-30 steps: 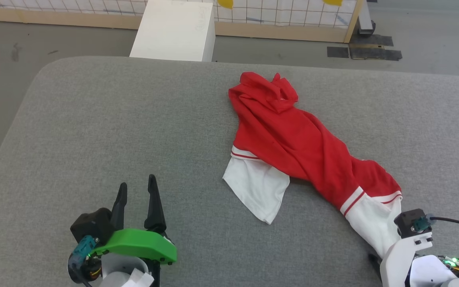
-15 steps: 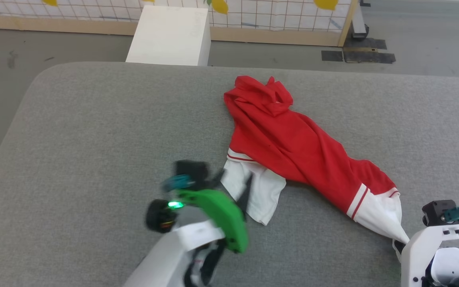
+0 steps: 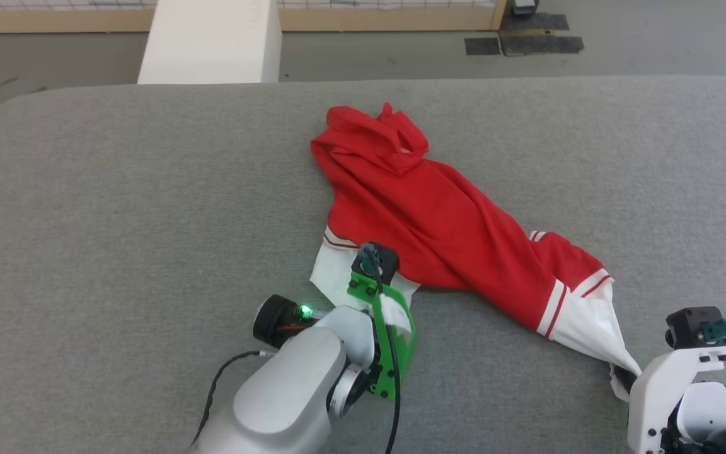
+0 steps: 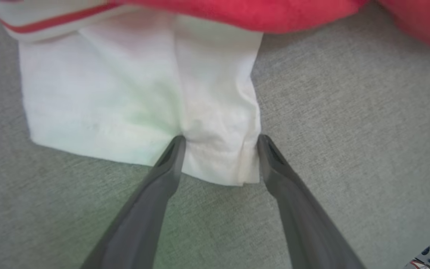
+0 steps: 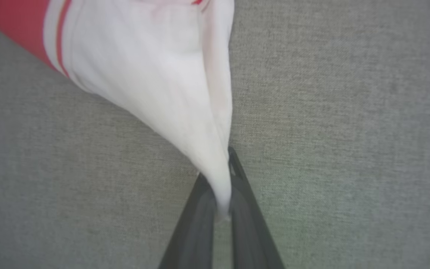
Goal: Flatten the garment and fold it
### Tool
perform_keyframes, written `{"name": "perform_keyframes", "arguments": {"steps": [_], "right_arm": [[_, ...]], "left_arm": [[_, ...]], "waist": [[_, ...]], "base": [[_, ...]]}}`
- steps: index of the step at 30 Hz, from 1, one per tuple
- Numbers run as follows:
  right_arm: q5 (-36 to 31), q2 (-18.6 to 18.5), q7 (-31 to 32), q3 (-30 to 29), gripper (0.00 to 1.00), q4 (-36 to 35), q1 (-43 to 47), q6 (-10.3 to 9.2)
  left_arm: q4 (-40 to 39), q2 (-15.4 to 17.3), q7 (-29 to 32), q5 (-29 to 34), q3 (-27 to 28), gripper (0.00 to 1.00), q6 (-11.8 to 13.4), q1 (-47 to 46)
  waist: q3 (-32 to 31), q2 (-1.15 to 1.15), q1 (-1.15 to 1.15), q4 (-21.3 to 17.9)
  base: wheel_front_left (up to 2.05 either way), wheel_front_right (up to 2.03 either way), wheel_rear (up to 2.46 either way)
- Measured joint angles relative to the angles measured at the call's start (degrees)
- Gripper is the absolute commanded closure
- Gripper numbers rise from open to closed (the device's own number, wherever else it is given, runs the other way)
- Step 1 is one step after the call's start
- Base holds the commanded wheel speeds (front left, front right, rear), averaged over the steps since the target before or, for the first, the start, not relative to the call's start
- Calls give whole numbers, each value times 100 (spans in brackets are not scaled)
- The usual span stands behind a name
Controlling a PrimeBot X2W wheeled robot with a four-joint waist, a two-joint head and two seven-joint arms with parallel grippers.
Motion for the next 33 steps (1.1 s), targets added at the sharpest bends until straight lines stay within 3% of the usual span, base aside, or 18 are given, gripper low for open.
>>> {"name": "perform_keyframes", "arguments": {"steps": [4,5,6,11,17,25,33], "right_arm": [[2,2,-55,-13,100,24,-60,1],[3,5,-81,-16,100,30,-60,1],[3,7,-92,-24,100,34,-60,1],[1,8,-143,-82,100,94,-63,1],[3,7,-189,-211,100,85,-58,0],[666,-144,-126,-515,100,-474,-608,0],[1421,-658,197,-623,100,-749,-2008,-1]], "left_arm": [[202,-47,158,-48,-53,0,-29,-154],[216,-48,180,-94,-48,60,-32,-172],[225,-48,179,-119,-46,100,-33,-183],[214,-96,-3,-537,151,100,-169,-96],[-433,1,-498,-1020,739,100,-230,253],[-1716,570,-1110,-1471,1965,100,-63,79],[-2117,1154,-1307,-1426,2704,100,227,-613]], "waist": [[125,0,0,-127],[143,0,0,-145],[162,0,0,-161],[80,0,0,-68],[-163,0,0,93],[-600,0,0,306],[-1028,0,0,383]], "base": [[0,0,0],[0,0,0],[0,0,0],[0,0,0],[0,0,0],[0,0,0],[0,0,0]]}}
